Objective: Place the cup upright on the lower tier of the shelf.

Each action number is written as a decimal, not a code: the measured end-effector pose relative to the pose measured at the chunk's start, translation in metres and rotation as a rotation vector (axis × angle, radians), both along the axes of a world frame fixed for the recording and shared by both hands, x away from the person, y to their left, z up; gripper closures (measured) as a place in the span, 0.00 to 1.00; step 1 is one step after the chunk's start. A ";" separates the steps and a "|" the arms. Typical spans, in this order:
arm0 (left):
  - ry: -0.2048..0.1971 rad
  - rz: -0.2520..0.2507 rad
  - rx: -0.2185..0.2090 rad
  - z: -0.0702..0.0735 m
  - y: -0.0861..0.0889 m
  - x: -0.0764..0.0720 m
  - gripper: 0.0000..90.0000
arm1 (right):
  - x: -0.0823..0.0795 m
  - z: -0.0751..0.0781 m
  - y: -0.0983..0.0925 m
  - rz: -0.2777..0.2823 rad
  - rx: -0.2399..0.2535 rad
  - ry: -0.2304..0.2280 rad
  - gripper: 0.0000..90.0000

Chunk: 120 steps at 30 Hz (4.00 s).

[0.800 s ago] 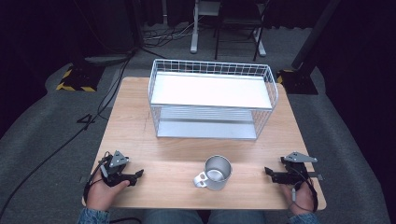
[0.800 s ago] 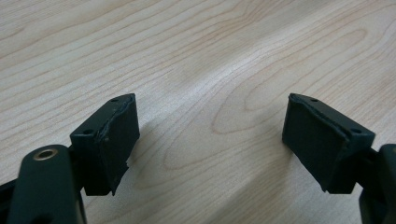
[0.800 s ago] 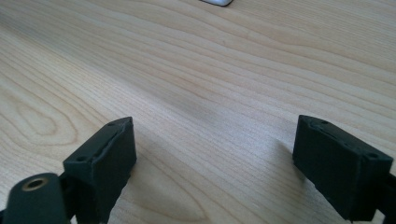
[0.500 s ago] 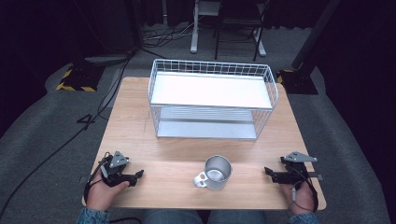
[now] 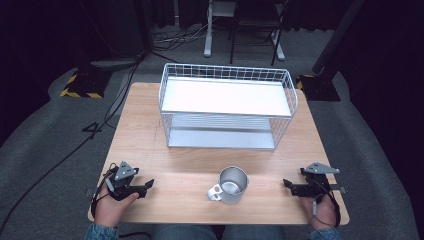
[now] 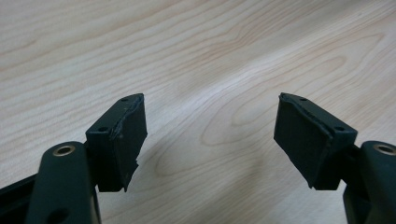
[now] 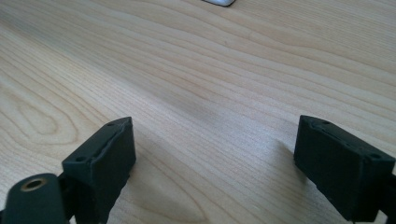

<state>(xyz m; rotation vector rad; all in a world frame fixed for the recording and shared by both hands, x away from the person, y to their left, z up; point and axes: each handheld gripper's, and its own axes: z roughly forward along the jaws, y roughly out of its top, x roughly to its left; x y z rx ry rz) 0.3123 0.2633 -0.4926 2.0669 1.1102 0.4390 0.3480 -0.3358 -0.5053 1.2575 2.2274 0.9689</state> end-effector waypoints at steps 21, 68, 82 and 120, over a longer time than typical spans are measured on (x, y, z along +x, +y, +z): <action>-0.065 -0.150 -0.037 0.047 -0.051 -0.022 0.33 | 0.000 0.000 0.000 0.000 0.000 0.000 0.14; -0.053 -0.398 -0.172 0.030 -0.156 -0.039 0.50 | -0.001 0.000 0.000 -0.005 0.002 0.000 0.14; -0.045 -0.398 -0.163 0.023 -0.170 -0.033 0.58 | -0.001 0.000 0.000 -0.005 0.002 0.000 0.14; -0.136 -0.447 -0.167 0.043 -0.173 -0.035 0.79 | -0.001 0.000 0.001 -0.013 0.001 0.000 0.14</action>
